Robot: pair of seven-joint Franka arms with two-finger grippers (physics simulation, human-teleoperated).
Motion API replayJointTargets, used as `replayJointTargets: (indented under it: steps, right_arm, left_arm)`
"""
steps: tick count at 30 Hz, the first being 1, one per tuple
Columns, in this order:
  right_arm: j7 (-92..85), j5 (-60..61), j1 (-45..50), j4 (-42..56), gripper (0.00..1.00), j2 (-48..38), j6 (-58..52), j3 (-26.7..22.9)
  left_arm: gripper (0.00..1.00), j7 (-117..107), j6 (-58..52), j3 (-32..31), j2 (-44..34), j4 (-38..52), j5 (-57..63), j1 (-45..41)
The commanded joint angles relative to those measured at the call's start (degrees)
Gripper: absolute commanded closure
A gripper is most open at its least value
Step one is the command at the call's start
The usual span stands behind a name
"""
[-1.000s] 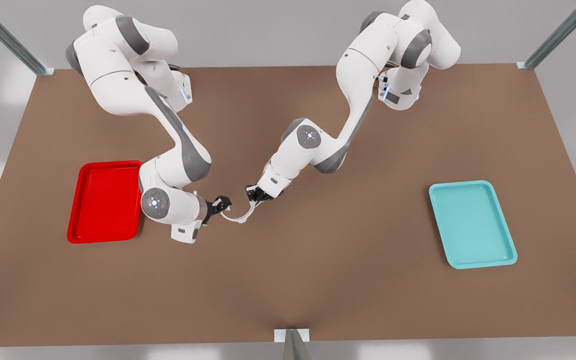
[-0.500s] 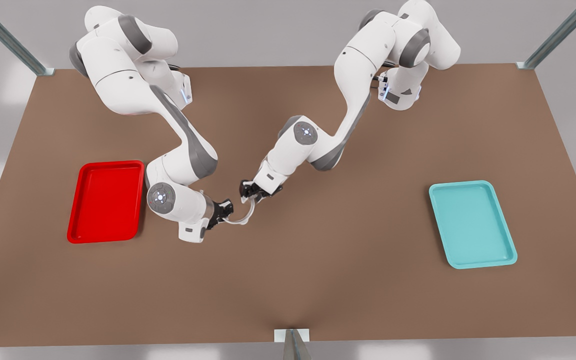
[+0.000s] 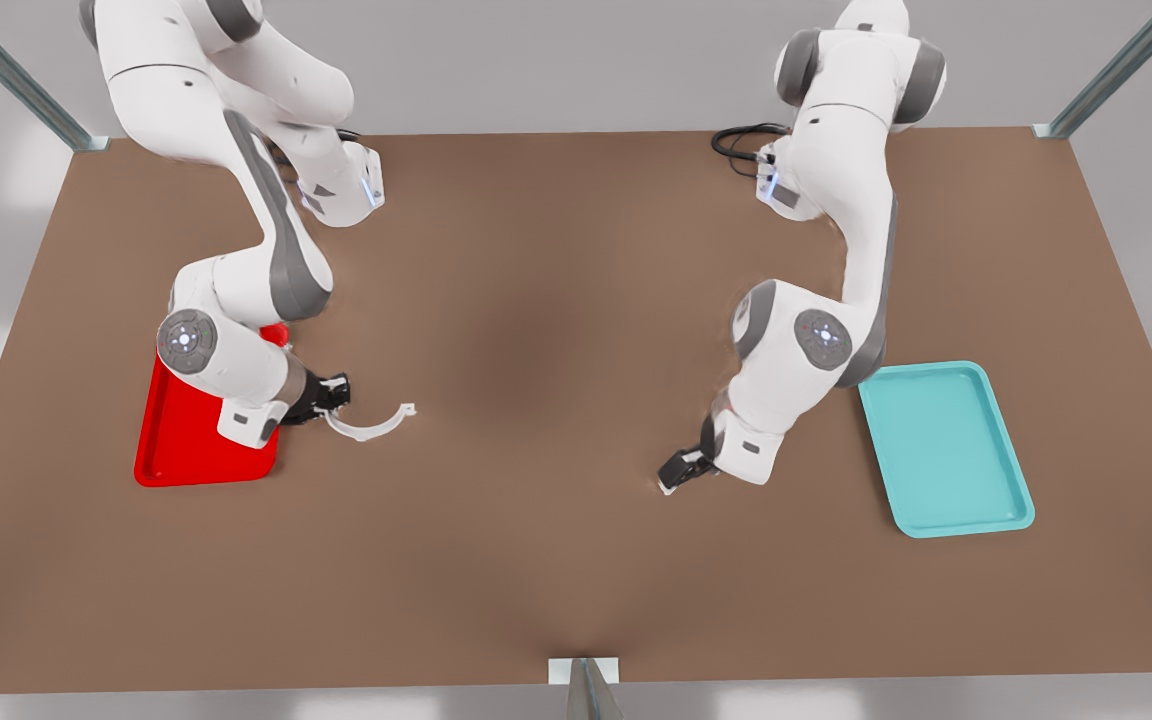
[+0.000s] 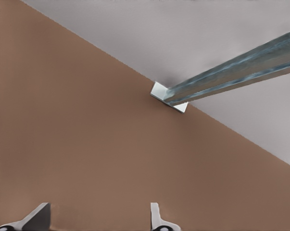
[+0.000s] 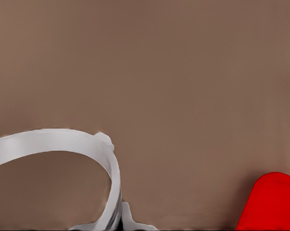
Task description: Take the drainage pipe clamp from the left arm, pass it to the right arm, and place it in the plate on the right side
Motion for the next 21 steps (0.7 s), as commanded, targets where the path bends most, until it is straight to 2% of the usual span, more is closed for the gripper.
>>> replayJointTargets:
  steps: [1, 2, 6, 7, 9, 12, 15, 18, 20, 21]
  right_arm:
    - [-5.2, -0.4, -4.1, -2.5, 0.79, -2.5, -0.2, 0.0]
    - [-8.0, -0.4, -5.8, -2.5, 0.79, -2.5, -0.3, 0.0]
    - [-17.4, -0.4, -13.6, -4.7, 0.79, -5.6, -0.8, 0.0]
    - [-20.4, -0.4, -15.9, -5.2, 0.79, -5.6, -0.8, 0.0]
    - [-24.3, -0.4, -20.3, -7.5, 0.79, -5.7, -0.3, 0.0]
    - [-25.1, -1.9, -22.8, -10.9, 0.79, -5.4, 1.7, -0.1]
    - [-26.5, -4.3, -28.2, -14.5, 0.79, -2.6, 6.8, -0.1]
    - [-30.7, -5.2, -33.3, -14.2, 0.79, 7.0, 14.3, -0.5]
    - [-30.5, -5.2, -33.3, -14.1, 0.79, 8.4, 14.4, -0.5]
    - [-29.8, -5.2, -33.3, -14.0, 0.03, 8.7, 14.4, -0.5]
  left_arm:
    - [0.0, 38.6, -25.8, 0.6, -1.9, 0.0, 0.3, 7.6]
    - [0.0, 43.8, -26.7, 1.5, -2.3, 0.0, 1.5, 10.4]
    - [0.0, 47.9, -26.5, 4.5, -4.8, 0.0, 7.0, 11.6]
    - [0.0, 47.7, -26.4, 3.3, -7.1, -0.2, 11.3, 12.8]
    - [0.0, 41.4, -26.1, -10.4, -10.7, -0.9, 18.9, 21.5]
    - [0.0, 39.9, -25.9, -16.1, -13.6, -3.7, 19.5, 25.4]
    - [0.0, 39.9, -25.8, -17.6, -13.5, -3.5, 20.7, 26.1]
    - [0.0, 39.7, -24.9, -17.6, -13.6, -3.5, 22.5, 25.6]
    - [0.0, 39.7, -24.4, -17.6, -13.3, -3.5, 22.3, 25.7]
    - [0.0, 39.7, -24.4, -17.6, -13.3, -3.5, 22.2, 25.6]
